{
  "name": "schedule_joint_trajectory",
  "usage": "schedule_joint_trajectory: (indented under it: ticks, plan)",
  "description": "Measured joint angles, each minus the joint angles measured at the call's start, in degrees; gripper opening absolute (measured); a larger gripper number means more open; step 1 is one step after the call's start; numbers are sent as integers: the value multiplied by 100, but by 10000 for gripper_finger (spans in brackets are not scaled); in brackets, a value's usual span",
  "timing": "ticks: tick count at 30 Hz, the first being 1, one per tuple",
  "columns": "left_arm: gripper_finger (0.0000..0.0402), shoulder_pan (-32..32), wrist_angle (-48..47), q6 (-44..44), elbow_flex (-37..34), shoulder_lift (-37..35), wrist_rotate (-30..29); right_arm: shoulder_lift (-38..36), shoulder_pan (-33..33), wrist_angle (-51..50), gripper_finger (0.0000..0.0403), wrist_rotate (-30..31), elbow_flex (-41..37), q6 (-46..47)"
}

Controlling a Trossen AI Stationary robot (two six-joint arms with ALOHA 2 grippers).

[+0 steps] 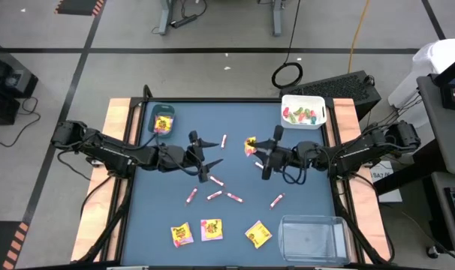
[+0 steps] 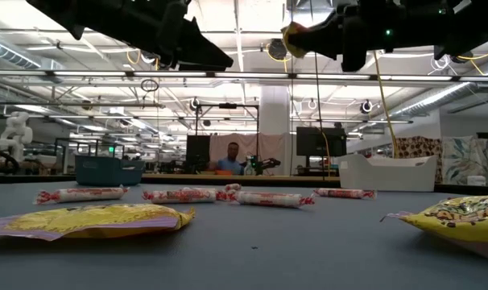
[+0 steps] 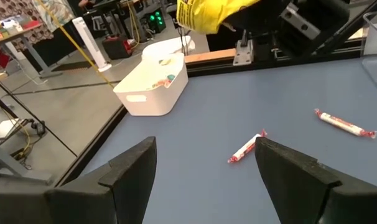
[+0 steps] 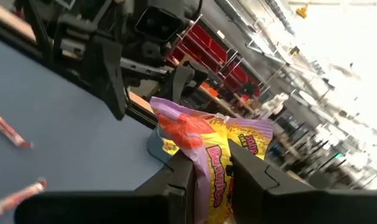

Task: Sort candy
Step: Put the yellow candy pack into the blue bin

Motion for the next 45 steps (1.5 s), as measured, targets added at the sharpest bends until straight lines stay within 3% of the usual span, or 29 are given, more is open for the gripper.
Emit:
schedule_joint_trajectory:
  ticks: [22,32,45]
  plan:
    - [276,-57,1,-4,0,0,7,0,2,-7,66,-28,2,4193]
    - [276,-191,18,-6,0,0,26,0,2,-233,66,-42,2,6604]
    - [276,-191,20,-7,0,0,26,0,2,-260,66,-37,2,6789]
